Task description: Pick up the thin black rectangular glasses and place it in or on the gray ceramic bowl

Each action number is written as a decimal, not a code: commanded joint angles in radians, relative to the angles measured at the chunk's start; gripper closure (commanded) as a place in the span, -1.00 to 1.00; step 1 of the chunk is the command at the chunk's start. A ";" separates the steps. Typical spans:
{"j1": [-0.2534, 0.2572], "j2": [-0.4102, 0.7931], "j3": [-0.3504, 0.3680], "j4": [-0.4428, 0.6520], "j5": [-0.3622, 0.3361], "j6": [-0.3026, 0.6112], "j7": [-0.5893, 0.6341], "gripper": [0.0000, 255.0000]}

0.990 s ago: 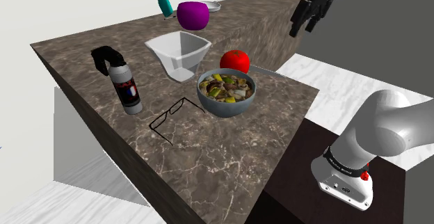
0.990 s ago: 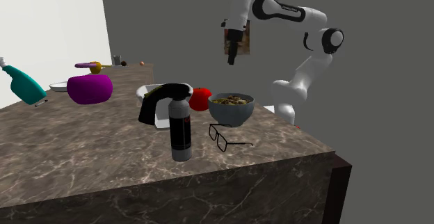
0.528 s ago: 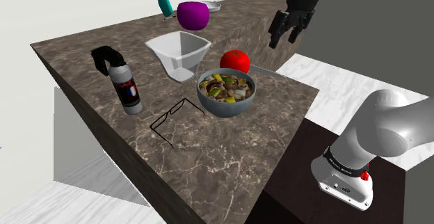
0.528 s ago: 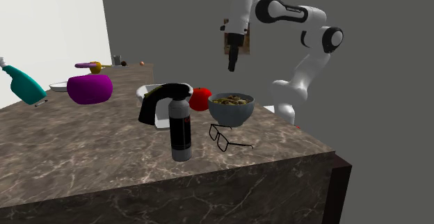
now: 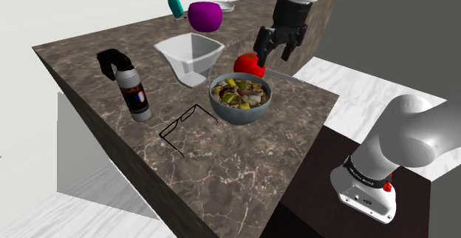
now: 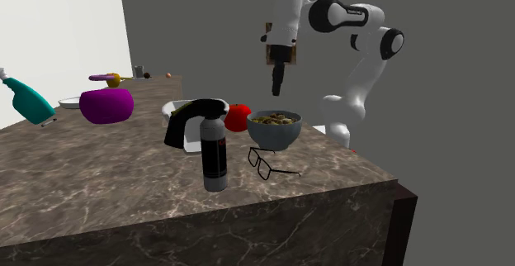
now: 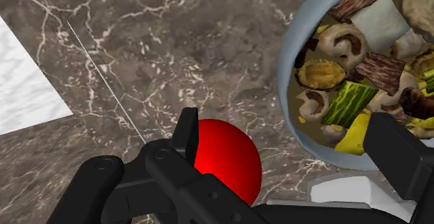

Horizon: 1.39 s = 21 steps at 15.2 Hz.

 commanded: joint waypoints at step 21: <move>0.061 0.749 0.426 0.567 -0.236 0.125 0.654 -1.00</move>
